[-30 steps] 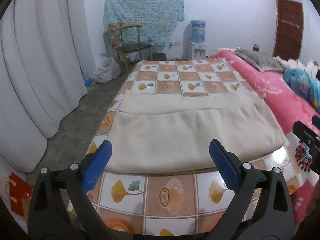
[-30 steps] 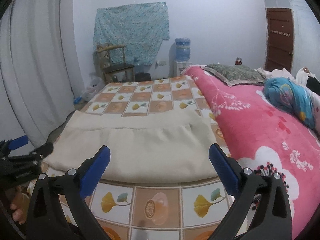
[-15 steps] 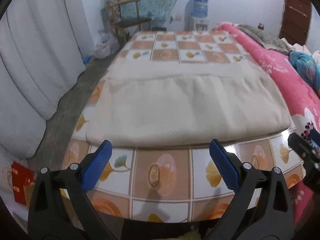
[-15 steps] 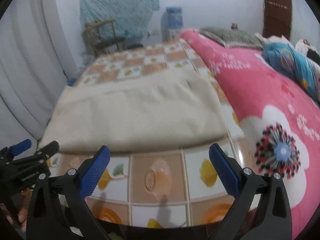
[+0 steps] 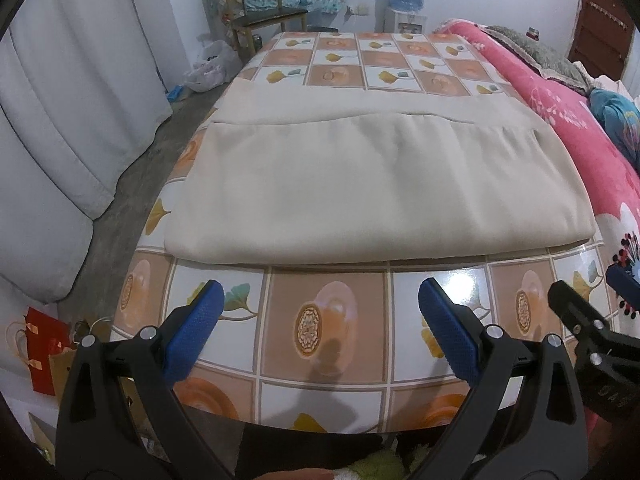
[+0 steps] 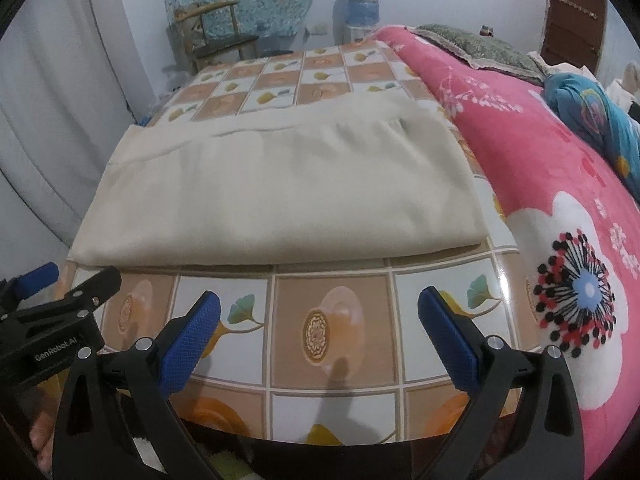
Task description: Fold large clothes
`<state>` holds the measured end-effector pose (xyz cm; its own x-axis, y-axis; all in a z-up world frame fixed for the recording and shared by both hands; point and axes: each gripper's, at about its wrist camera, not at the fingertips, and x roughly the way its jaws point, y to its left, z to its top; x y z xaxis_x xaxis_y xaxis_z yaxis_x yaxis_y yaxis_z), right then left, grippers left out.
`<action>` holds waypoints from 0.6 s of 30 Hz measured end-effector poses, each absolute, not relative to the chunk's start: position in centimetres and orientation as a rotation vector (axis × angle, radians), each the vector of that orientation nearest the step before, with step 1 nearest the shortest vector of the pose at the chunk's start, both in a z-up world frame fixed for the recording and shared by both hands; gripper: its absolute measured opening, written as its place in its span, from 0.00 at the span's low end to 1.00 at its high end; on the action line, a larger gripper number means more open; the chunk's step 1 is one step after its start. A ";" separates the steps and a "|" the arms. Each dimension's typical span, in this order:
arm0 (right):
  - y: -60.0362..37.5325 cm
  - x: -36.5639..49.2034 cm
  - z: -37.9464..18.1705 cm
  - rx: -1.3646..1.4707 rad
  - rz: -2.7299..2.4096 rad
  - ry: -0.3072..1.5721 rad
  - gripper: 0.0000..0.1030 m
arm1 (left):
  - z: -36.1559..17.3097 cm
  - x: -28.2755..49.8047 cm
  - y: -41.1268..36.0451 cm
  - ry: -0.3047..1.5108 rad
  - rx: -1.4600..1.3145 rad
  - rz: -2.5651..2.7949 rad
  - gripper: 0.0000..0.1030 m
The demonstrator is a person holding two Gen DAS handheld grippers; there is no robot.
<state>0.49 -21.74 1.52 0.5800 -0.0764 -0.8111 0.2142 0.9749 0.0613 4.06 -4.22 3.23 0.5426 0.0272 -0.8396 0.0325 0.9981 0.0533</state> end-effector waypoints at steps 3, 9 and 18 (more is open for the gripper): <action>-21.7 0.6 1.5 0.154 -0.172 0.942 0.94 | 3.3 4.1 -4.3 1.001 0.068 -0.007 0.92; -21.9 0.7 1.5 0.148 -0.179 0.944 0.93 | 3.2 4.2 -4.4 1.007 0.073 -0.014 0.92; -22.5 0.7 1.4 0.159 -0.190 0.944 0.94 | 3.2 4.2 -4.9 1.006 0.075 -0.024 0.92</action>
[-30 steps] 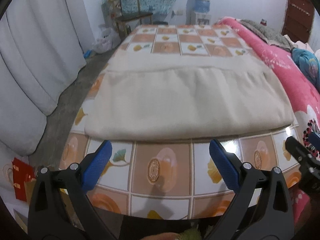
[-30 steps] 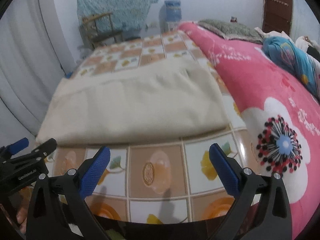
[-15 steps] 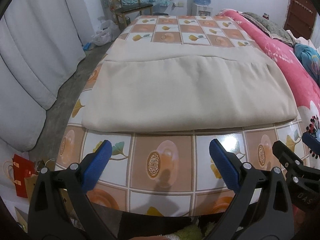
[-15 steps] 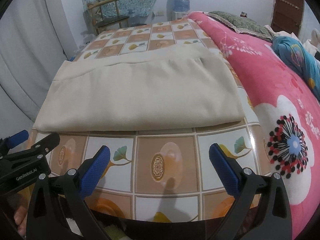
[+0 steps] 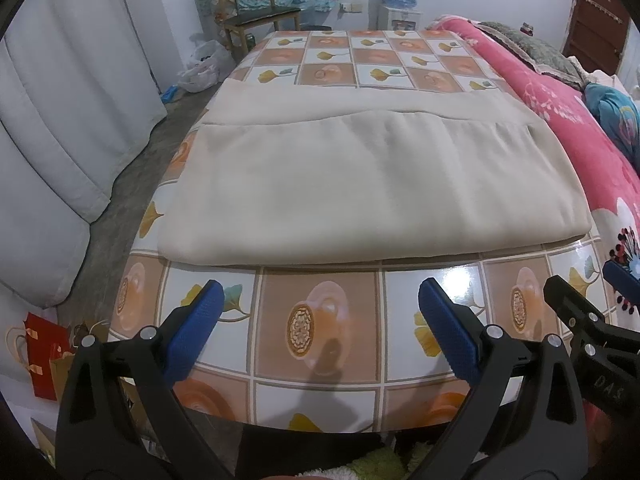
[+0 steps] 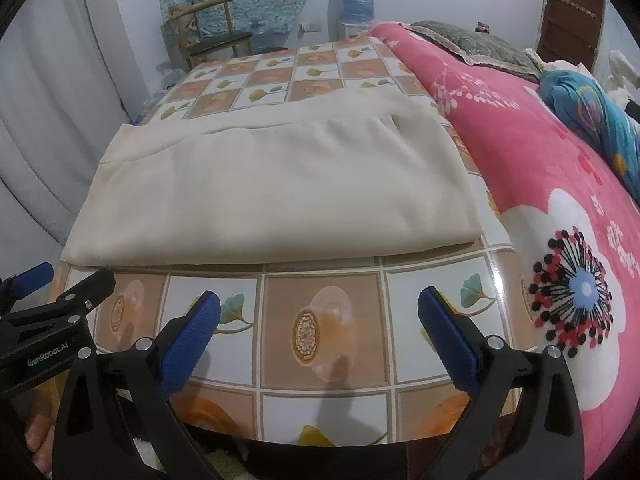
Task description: Fold large clothes
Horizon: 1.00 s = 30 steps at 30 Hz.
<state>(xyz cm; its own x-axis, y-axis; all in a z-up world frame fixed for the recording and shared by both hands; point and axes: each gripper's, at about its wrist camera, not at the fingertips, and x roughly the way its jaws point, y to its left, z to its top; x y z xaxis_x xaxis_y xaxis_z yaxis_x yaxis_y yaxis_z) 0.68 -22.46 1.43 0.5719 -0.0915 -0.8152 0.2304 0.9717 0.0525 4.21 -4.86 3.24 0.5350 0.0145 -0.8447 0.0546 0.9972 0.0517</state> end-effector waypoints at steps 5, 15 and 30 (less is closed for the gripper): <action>-22.7 0.7 1.4 0.168 -0.194 0.944 0.94 | 3.2 4.2 -5.0 1.010 0.073 -0.032 0.92; -22.9 0.6 1.5 0.165 -0.193 0.943 0.94 | 3.2 4.1 -5.1 1.009 0.068 -0.040 0.92; -22.9 0.6 1.5 0.166 -0.193 0.943 0.94 | 3.1 4.0 -5.3 1.020 0.060 -0.055 0.92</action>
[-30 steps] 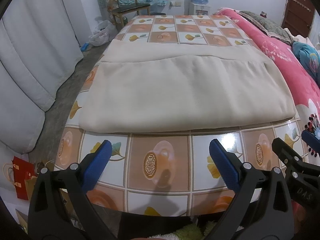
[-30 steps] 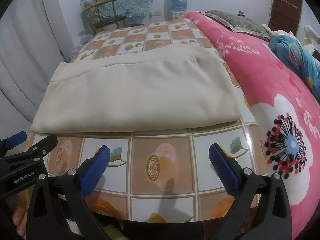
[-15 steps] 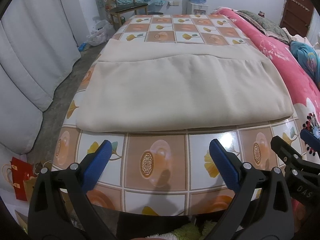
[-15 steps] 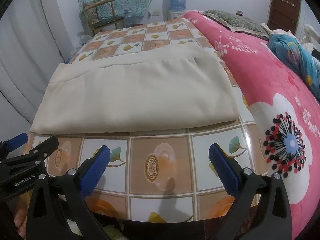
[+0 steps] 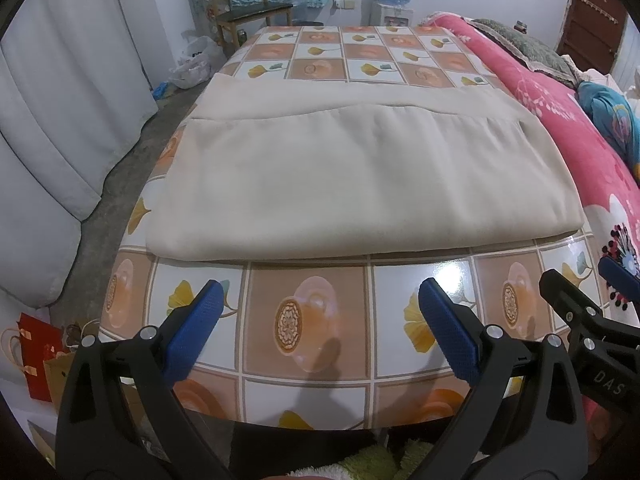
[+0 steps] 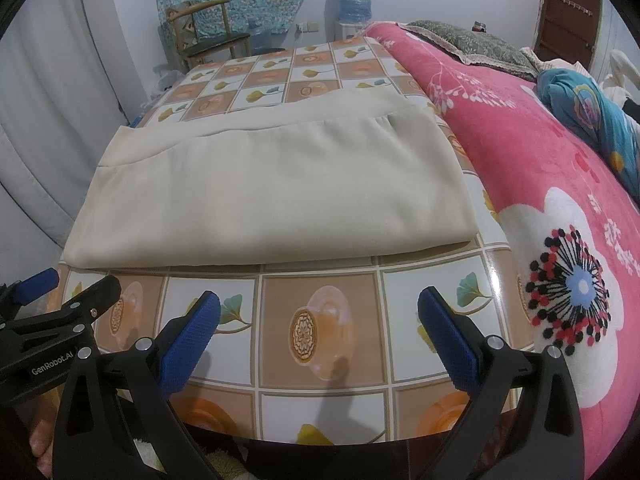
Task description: Fold large clothes
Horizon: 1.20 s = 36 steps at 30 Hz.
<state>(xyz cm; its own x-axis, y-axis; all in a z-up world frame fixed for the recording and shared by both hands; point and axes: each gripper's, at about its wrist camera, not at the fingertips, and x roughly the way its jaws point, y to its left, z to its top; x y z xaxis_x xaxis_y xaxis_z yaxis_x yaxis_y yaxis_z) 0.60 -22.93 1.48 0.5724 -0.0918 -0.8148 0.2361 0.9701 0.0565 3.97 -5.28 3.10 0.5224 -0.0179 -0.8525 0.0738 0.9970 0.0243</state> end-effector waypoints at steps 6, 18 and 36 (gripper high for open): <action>-23.0 0.6 1.5 0.163 -0.192 0.944 0.94 | 3.0 4.1 -5.3 1.025 0.061 -0.062 0.92; -23.0 0.6 1.5 0.165 -0.193 0.947 0.94 | 2.9 4.1 -5.5 1.032 0.063 -0.068 0.92; -23.3 0.4 1.4 0.161 -0.194 0.946 0.94 | 2.8 4.0 -5.6 1.032 0.063 -0.070 0.92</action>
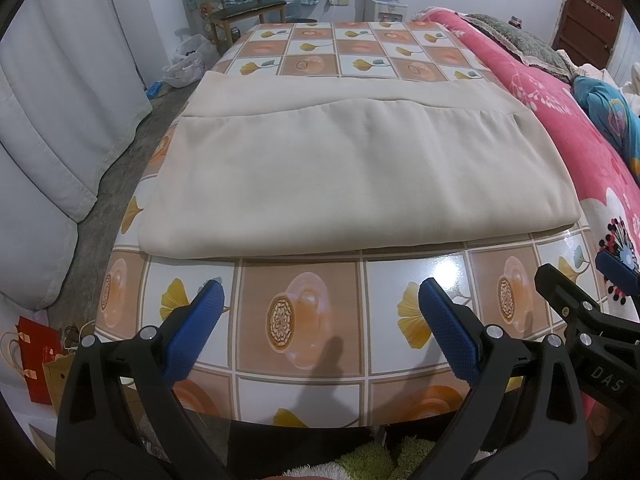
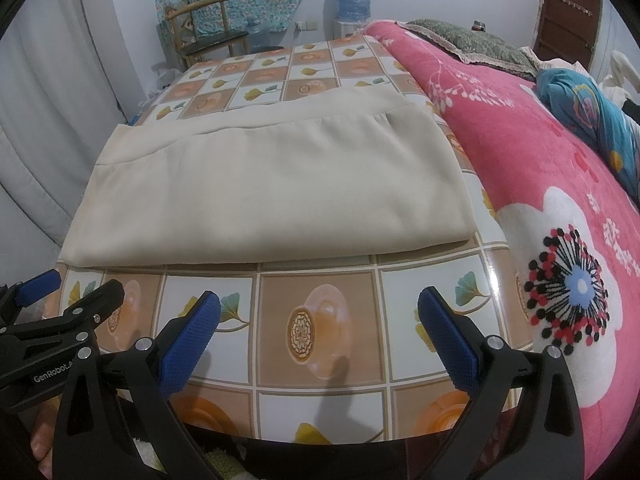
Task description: Fold large clothes
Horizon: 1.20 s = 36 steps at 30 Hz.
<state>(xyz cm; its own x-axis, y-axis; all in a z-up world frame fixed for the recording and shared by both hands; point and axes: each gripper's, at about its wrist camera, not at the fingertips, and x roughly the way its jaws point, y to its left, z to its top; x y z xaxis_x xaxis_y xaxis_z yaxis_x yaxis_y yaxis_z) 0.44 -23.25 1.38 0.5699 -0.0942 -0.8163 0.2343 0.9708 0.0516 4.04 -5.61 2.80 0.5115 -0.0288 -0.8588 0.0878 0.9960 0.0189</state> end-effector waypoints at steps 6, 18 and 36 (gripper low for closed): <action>-23.1 0.5 1.4 0.163 -0.195 0.947 0.94 | 2.8 4.1 -5.7 1.031 0.064 -0.071 0.92; -23.0 0.6 1.4 0.162 -0.196 0.947 0.94 | 2.8 4.0 -5.7 1.031 0.063 -0.071 0.92; -23.2 0.4 1.3 0.162 -0.197 0.952 0.94 | 2.8 4.0 -5.8 1.032 0.063 -0.071 0.92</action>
<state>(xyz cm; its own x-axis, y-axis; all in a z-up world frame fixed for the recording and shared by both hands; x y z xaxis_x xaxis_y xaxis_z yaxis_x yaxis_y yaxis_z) 0.37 -23.18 1.33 0.5648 -0.0958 -0.8196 0.2381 0.9699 0.0507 4.03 -5.83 2.81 0.5114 -0.0292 -0.8589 0.0884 0.9959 0.0188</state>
